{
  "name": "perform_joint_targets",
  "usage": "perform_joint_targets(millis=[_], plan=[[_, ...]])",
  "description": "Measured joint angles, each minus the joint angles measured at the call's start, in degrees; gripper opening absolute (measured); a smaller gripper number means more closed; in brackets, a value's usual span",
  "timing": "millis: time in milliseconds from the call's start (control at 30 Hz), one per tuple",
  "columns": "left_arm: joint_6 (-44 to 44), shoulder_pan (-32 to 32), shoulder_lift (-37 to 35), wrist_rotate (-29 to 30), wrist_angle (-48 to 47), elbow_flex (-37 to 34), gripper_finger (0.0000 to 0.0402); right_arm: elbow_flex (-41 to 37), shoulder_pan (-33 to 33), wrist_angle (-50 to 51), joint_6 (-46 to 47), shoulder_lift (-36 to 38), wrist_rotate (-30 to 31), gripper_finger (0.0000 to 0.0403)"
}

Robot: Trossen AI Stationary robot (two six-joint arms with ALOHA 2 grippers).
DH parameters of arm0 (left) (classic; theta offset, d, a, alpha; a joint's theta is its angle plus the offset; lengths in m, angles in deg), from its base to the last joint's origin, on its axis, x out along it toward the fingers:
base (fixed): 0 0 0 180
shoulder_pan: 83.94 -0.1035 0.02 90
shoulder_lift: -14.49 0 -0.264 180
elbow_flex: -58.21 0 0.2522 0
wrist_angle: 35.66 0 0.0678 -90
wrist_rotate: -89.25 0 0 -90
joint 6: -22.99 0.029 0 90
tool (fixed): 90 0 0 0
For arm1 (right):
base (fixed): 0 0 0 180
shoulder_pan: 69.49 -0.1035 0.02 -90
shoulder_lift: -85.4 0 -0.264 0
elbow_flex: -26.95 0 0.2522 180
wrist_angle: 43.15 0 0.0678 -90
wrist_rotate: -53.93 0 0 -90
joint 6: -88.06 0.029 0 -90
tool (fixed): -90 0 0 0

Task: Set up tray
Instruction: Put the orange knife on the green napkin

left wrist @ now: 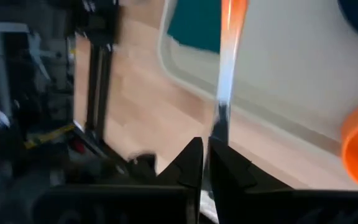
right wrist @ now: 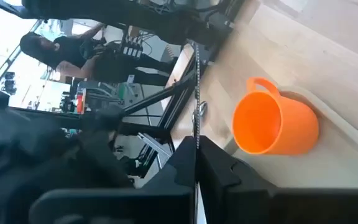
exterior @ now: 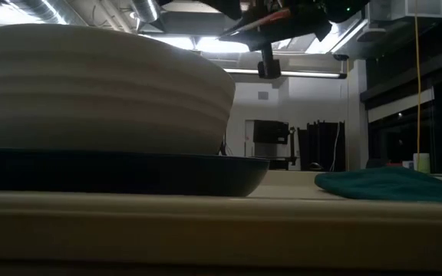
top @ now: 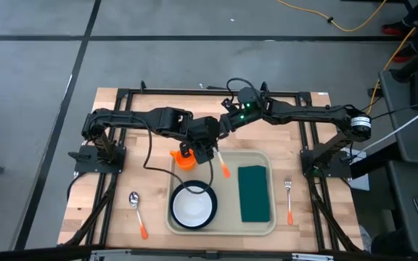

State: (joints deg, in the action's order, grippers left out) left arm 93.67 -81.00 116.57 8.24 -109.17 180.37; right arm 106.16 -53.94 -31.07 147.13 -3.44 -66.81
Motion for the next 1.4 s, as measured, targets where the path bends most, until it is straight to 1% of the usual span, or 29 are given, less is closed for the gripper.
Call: perform_joint_targets(millis=[100, 200, 300, 400, 500, 633, 767, 800, 900, 1000, 1067, 1167, 1233, 1300, 1367, 1400], plan=[[-2.1, -0.1, 0.0, 0.6, -0.7, 0.0, 0.0019, 0.0, 0.0, 0.2, -1.2, 0.0, -0.5, 0.0005], [-5.5, 0.0, 0.0, -0.2, -1.1, 0.0, 0.0023, 0.0, 0.4, 0.2, -2.2, 0.0, -1.0, 0.0004], [-9.0, 0.1, -0.3, -0.2, -1.7, 0.0, 0.0036, 0.0, 1.2, 1.0, -2.7, 0.0, -2.5, 0.0004], [-11.3, 0.7, -1.8, 0.1, -2.2, 0.0, 0.0061, 0.0, 2.6, 3.2, -4.4, 0.0, -3.3, 0.0004], [-15.3, 0.9, -4.0, -0.7, -3.7, 0.0, 0.0094, 0.0, 3.8, 5.7, -5.9, 0.0, -3.5, 0.0004], [-24.7, 0.0, -6.6, -1.9, -8.6, 0.0, 0.0136, 0.0, 4.7, 9.9, -8.3, 0.2, -3.8, 0.0004], [-33.3, -1.5, -7.1, -2.4, -15.6, -0.1, 0.0159, 0.0, 4.4, 12.4, -9.3, 1.5, -3.4, 0.0004], [-34.6, -1.8, -7.1, -2.5, -17.7, -0.1, 0.0161, 0.0, 3.8, 12.6, -9.7, 2.2, -2.6, 0.0004], [-37.3, -2.6, -7.4, -3.4, -19.5, -0.9, 0.0163, 0.0, 2.5, 12.4, -8.9, 6.0, 1.9, 0.0004], [-37.4, -3.5, -7.6, -6.4, -19.3, -1.6, 0.0157, 0.0, 1.3, 14.3, -8.3, 10.7, 6.2, 0.0004], [-36.9, -4.1, -7.8, -7.6, -18.4, -1.6, 0.0149, 0.0, -0.1, 16.7, -8.3, 13.9, 10.7, 0.0004], [-35.0, -5.2, -7.8, -7.5, -18.0, -1.6, 0.0136, -0.7, -2.7, 21.1, -8.3, 18.7, 18.6, 0.0004], [-34.2, -6.1, -7.8, -7.6, -17.9, -1.6, 0.0129, -3.1, -4.5, 20.9, -6.3, 22.2, 22.2, 0.0004], [-33.3, -6.9, -7.8, -7.7, -17.8, -1.6, 0.0123, -7.2, -6.4, 20.5, -3.5, 26.1, 24.9, 0.0004], [-32.6, -7.8, -7.8, -8.9, -17.2, -1.6, 0.0118, -12.3, -9.1, 17.5, -0.2, 30.0, 28.4, 0.0004], [-32.4, -8.2, -7.8, -9.7, -16.9, -1.6, 0.0116, -15.2, -10.6, 14.2, 0.8, 31.9, 30.4, 0.0004]])
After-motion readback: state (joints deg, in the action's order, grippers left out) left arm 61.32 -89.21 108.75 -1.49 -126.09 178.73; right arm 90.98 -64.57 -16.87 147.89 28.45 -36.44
